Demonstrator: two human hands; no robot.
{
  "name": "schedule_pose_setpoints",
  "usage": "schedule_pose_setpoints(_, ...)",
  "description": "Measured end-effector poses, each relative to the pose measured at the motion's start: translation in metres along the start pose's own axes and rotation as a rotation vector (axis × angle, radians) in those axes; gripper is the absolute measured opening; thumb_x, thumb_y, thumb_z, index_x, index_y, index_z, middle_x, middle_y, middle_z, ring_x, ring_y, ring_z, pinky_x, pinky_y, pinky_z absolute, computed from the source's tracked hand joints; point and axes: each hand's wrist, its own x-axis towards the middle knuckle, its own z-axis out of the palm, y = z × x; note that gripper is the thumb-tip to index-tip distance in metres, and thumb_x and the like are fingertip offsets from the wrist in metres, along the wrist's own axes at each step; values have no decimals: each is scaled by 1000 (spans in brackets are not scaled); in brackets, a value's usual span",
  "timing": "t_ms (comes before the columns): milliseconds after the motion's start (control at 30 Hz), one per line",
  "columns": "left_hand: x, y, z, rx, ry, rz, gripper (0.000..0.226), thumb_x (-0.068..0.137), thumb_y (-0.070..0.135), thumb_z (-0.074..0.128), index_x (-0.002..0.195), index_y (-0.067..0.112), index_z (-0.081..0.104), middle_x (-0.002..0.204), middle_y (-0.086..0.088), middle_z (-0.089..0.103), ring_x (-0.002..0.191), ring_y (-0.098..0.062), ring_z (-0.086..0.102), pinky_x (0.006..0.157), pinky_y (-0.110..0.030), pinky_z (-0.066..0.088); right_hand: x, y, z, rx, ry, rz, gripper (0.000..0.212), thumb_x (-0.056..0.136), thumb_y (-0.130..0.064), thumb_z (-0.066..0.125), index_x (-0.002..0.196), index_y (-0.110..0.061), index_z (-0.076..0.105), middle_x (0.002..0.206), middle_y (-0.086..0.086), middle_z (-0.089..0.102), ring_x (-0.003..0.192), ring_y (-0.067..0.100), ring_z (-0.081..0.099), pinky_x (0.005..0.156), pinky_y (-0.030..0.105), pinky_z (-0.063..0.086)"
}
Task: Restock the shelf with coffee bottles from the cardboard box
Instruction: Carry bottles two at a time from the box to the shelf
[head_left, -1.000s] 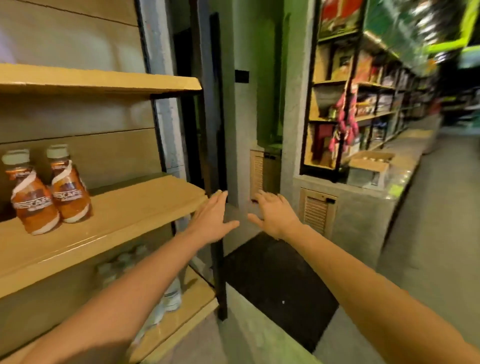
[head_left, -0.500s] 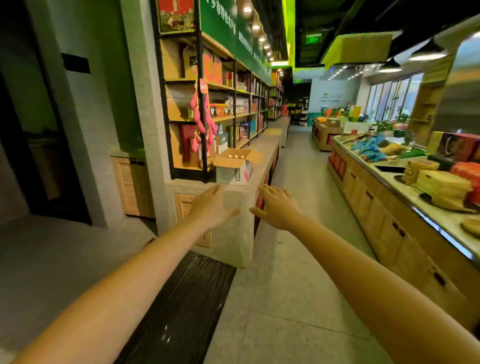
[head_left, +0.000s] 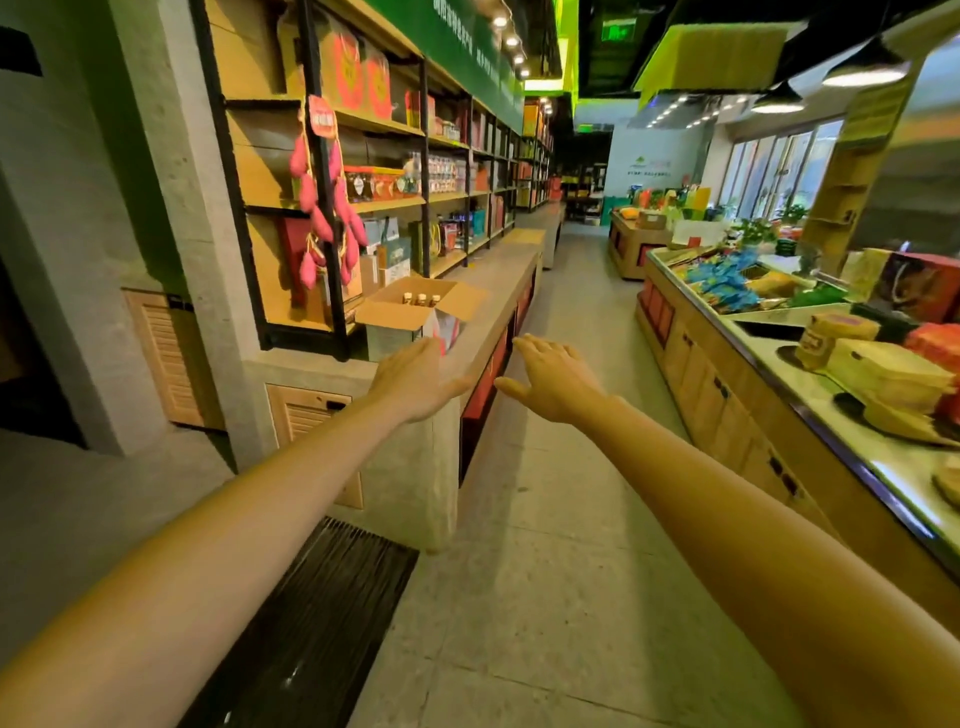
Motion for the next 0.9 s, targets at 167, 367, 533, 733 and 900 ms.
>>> schedule_pose_setpoints(167, 124, -26, 43, 11, -28, 34, 60, 82, 52, 57, 128, 16, 44, 127, -7, 54, 113, -29, 52, 92, -47, 45, 110, 44, 37, -35, 16, -4, 71, 94, -53, 40, 147, -10, 21, 155, 9, 25, 142, 27, 25, 116, 44, 20)
schedule_pose_setpoints(367, 285, -58, 79, 1, -45, 72, 63, 81, 52, 60, 126, 12, 44, 126, -11, 52, 112, -33, 52, 90, -49, 46, 252, 98, 67, -21, 11, 54, 71, 94, -52, 41, 147, -10, 22, 154, 10, 28, 140, 28, 28, 116, 46, 20)
schedule_pose_setpoints(533, 394, -74, 114, 64, -86, 56, 74, 85, 56, 54, 140, 12, 33, 143, -10, 42, 127, -31, 43, 101, -47, 38, 352, 142, 95, -26, -36, 38, 74, 93, -54, 40, 149, -11, 18, 157, 10, 20, 143, 27, 21, 117, 48, 15)
schedule_pose_setpoints(733, 500, -104, 167, 97, -53, 34, 76, 86, 54, 53, 145, 12, 27, 149, -9, 35, 134, -29, 37, 106, -45, 33, 479, 196, 148, -32, -62, -26, 73, 93, -54, 40, 148, -11, 18, 157, 10, 20, 143, 27, 22, 117, 48, 15)
schedule_pose_setpoints(900, 600, -138, 211, 72, -39, -94, 66, 86, 50, 57, 136, 11, 37, 137, -11, 47, 124, -31, 45, 97, -44, 39, 606, 236, 190, -9, -80, -141, 74, 93, -54, 41, 149, -11, 19, 156, 10, 21, 142, 29, 25, 115, 48, 17)
